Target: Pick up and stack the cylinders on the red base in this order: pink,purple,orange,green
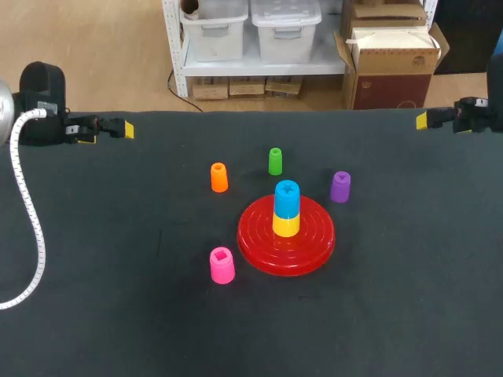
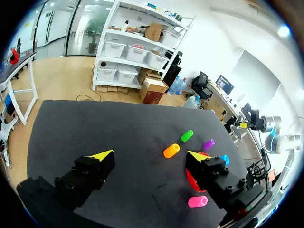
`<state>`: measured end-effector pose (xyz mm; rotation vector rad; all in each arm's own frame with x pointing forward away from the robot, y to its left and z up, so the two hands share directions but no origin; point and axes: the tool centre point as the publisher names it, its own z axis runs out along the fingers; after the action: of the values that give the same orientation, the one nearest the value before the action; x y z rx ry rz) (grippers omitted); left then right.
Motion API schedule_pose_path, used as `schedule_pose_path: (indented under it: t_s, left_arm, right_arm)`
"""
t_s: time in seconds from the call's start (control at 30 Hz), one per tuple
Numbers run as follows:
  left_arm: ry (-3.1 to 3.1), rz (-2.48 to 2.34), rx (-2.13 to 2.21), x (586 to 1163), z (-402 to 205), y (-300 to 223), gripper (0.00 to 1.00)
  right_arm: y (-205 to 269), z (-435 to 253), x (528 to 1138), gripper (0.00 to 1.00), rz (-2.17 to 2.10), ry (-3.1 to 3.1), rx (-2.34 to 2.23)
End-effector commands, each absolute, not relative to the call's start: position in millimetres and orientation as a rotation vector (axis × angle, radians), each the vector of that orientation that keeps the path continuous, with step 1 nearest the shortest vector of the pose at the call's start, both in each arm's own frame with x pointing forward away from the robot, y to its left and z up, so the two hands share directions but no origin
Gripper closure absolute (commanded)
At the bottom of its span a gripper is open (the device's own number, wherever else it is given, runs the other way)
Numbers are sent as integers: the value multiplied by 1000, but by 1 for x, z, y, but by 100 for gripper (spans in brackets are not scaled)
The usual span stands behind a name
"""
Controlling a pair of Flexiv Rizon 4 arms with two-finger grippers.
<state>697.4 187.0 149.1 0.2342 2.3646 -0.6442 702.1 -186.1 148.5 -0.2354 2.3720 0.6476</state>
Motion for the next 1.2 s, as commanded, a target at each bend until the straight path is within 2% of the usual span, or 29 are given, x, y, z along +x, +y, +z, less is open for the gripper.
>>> schedule_pose_path:
  t_s: [0.03, 0.57, 0.7, 0.93, 1.2]
  left_arm:
    - [2375, -635, 231, 699, 151, 185, 0]
    - [2375, -635, 231, 699, 151, 185, 0]
    - [2216, -820, 626, 694, 153, 170, 0]
    - [1963, -763, 1429, 674, 121, 165, 0]
    - [1799, -791, 1702, 674, 118, 167, 0]
  right_arm:
    - [-185, 149, 701, 0, 640, 2373, -232]
    - [-185, 149, 701, 0, 640, 2373, -232]
    - [-185, 149, 701, 0, 640, 2373, -232]
    - [-185, 149, 701, 0, 640, 2373, -232]
    - [-185, 149, 701, 0, 640, 2373, -232]
